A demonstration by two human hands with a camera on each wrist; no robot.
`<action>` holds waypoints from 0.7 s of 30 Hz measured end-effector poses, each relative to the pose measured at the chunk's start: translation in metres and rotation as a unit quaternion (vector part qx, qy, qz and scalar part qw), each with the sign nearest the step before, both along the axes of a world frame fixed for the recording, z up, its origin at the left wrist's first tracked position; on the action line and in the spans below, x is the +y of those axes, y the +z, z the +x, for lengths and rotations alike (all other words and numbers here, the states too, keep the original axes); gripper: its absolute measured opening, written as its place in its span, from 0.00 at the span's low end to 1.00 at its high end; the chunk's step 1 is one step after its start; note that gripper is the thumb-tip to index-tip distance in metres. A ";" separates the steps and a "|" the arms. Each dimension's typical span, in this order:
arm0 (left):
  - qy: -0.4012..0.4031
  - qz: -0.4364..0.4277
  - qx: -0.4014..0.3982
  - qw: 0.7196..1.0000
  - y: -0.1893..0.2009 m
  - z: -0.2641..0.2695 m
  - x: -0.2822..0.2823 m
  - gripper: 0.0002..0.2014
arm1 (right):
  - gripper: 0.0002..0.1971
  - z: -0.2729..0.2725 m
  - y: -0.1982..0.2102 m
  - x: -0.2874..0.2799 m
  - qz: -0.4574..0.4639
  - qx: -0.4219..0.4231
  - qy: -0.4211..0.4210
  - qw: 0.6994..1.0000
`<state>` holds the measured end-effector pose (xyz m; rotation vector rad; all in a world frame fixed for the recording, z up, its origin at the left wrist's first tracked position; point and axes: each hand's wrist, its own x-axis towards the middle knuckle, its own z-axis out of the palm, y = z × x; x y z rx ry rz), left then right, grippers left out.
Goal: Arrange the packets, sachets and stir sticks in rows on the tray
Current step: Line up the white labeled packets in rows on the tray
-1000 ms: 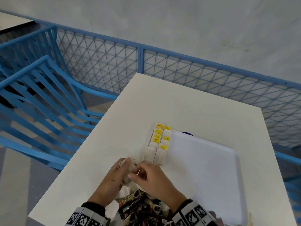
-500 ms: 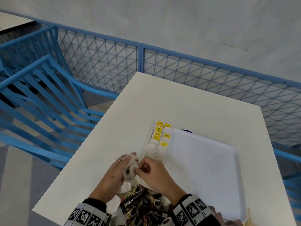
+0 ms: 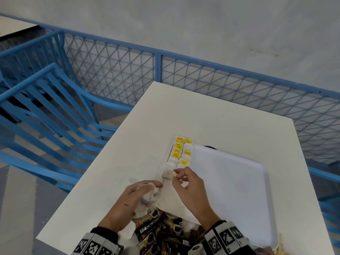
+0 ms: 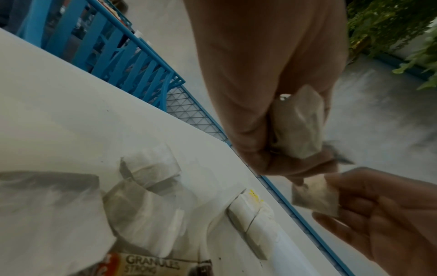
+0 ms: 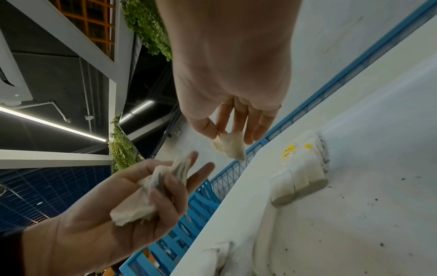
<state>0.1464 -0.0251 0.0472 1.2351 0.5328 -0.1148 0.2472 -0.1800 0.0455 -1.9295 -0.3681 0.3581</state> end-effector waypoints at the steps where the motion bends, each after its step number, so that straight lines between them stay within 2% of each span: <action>1: -0.008 -0.020 0.003 1.000 0.002 0.001 -0.002 0.17 | 0.12 -0.002 0.000 0.001 0.003 -0.007 0.012 1.000; 4: -0.003 -0.054 -0.011 0.998 0.008 0.006 -0.008 0.16 | 0.10 -0.008 -0.001 0.003 0.010 -0.039 0.064 0.997; 7: 0.005 -0.054 -0.034 0.998 0.012 0.007 -0.008 0.17 | 0.01 -0.011 -0.004 0.002 0.017 -0.070 0.106 0.992; 10: -0.001 -0.060 -0.043 0.997 0.014 0.005 -0.007 0.19 | 0.07 -0.010 -0.004 0.000 0.013 -0.098 0.130 0.987; 13: 0.005 -0.060 -0.028 0.998 0.010 0.005 -0.005 0.20 | 0.09 -0.010 -0.004 -0.002 0.028 -0.096 0.151 0.984; 15: 0.007 -0.052 -0.014 0.999 0.005 0.004 -0.002 0.19 | 0.08 -0.009 -0.005 -0.003 0.052 -0.060 0.145 0.986; 18: -0.017 -0.035 0.005 0.999 0.004 0.001 0.001 0.19 | 0.08 -0.004 -0.006 -0.003 0.085 0.057 0.086 0.991; 21: -0.042 -0.005 -0.001 0.999 0.008 -0.001 0.002 0.23 | 0.04 0.005 -0.007 -0.002 0.039 0.146 0.053 0.987</action>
